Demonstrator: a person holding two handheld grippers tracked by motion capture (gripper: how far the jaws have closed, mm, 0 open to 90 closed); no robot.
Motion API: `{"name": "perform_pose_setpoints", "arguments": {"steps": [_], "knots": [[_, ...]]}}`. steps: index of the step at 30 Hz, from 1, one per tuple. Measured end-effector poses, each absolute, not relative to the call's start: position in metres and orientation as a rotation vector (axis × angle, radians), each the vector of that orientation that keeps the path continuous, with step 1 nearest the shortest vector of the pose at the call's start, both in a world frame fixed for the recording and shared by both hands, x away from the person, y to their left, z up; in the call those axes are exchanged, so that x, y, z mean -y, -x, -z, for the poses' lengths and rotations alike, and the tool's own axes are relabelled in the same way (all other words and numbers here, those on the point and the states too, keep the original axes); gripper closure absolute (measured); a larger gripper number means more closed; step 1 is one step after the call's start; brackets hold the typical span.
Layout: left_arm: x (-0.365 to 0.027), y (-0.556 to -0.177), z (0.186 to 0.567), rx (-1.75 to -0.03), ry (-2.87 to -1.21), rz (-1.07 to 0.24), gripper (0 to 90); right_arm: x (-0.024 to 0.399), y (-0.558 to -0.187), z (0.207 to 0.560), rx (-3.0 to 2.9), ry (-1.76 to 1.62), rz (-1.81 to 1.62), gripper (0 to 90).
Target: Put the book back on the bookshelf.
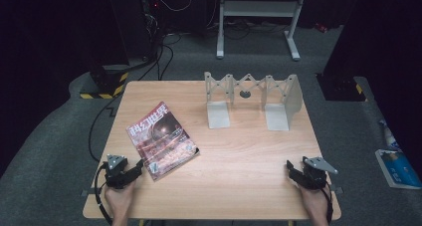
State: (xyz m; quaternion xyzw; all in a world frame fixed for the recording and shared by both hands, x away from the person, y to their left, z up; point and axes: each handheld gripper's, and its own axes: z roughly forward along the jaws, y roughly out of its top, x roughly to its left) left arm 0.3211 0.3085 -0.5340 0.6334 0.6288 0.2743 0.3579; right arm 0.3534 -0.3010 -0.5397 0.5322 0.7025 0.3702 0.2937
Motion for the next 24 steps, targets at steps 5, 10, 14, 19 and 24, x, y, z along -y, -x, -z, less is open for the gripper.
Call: {"name": "perform_pose_setpoints", "arguments": {"steps": [5,10,14,19,24], "knots": [[-0.309,-0.3214,0.5337,-1.616,-1.632,-0.689,35.1,0.301,-0.3533,0.5397,-1.871,-1.417,-0.987,33.1],[-0.3112,-0.3213,0.5327,-1.595,-1.639,-0.648,34.8,0.3008,-0.3527,0.5396,-1.874,-1.417,-0.989,33.0],[-0.3106,-0.3219,0.5322,-1.598,-1.618,-0.615,34.4,0.3008,-0.3525,0.5396,-1.876,-1.415,-0.989,33.0],[-0.307,-0.3262,0.5298,-1.596,-1.6,-0.601,31.5,0.3007,-0.3522,0.5396,-1.877,-1.413,-0.991,33.0],[-0.3047,-0.3307,0.5304,-1.601,-1.584,-0.577,27.8,0.3006,-0.3519,0.5395,-1.88,-1.413,-0.99,32.9]]}}
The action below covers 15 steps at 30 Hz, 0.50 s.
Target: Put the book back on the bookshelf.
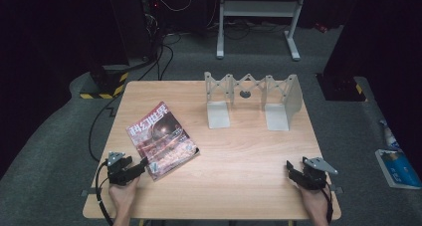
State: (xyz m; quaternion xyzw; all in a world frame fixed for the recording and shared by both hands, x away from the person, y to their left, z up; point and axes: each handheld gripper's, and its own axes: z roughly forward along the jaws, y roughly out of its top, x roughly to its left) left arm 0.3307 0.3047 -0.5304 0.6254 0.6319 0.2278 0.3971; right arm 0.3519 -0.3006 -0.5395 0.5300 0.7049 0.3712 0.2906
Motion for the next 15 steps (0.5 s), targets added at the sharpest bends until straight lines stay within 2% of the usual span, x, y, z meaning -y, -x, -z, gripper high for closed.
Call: {"name": "perform_pose_setpoints", "arguments": {"steps": [15], "knots": [[-0.296,-0.358,0.528,-1.69,-1.546,-0.597,21.1,0.301,-0.352,0.54,-1.881,-1.412,-0.992,32.9]]}}
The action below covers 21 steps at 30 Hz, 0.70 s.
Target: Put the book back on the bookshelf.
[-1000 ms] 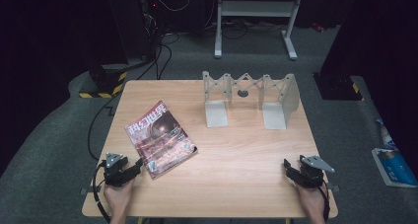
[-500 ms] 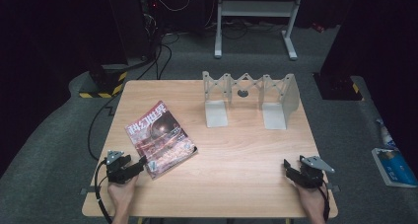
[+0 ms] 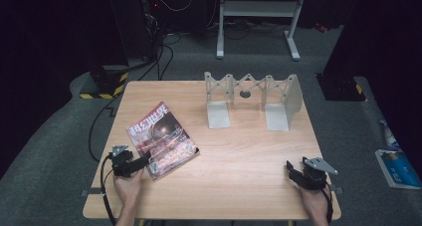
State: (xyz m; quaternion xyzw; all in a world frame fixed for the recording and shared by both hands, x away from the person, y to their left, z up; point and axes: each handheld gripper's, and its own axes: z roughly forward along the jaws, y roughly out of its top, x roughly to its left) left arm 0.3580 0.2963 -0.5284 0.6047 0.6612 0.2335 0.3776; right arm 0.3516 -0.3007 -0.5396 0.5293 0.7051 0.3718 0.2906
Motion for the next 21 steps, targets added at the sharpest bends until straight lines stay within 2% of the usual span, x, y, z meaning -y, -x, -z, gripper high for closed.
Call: {"name": "perform_pose_setpoints", "arguments": {"steps": [8,14,21], "knots": [[-0.289,-0.377,0.527,-1.713,-1.592,-0.612,18.3,0.301,-0.351,0.54,-1.882,-1.407,-0.991,32.9],[-0.285,-0.383,0.529,-1.728,-1.555,-0.645,17.0,0.301,-0.351,0.54,-1.881,-1.407,-0.993,33.0],[-0.277,-0.385,0.532,-1.709,-1.615,-0.724,17.8,0.301,-0.351,0.54,-1.881,-1.407,-0.993,32.9]]}}
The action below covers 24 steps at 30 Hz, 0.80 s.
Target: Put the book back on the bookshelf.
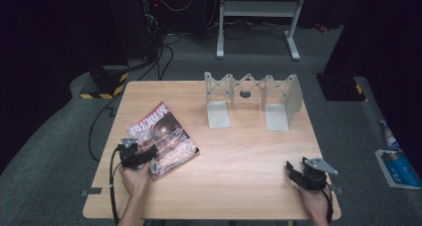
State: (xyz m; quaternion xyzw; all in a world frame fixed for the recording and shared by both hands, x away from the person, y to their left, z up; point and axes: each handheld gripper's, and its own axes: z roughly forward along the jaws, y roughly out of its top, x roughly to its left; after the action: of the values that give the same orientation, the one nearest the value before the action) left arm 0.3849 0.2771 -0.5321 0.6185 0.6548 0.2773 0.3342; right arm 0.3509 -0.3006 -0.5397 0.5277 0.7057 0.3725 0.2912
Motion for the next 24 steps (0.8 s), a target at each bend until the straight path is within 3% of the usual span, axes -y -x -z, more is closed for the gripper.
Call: {"name": "perform_pose_setpoints", "arguments": {"steps": [24], "knots": [[-0.264,-0.393,0.528,-1.693,-1.692,-0.695,18.4,0.301,-0.351,0.54,-1.882,-1.407,-0.993,32.9]]}}
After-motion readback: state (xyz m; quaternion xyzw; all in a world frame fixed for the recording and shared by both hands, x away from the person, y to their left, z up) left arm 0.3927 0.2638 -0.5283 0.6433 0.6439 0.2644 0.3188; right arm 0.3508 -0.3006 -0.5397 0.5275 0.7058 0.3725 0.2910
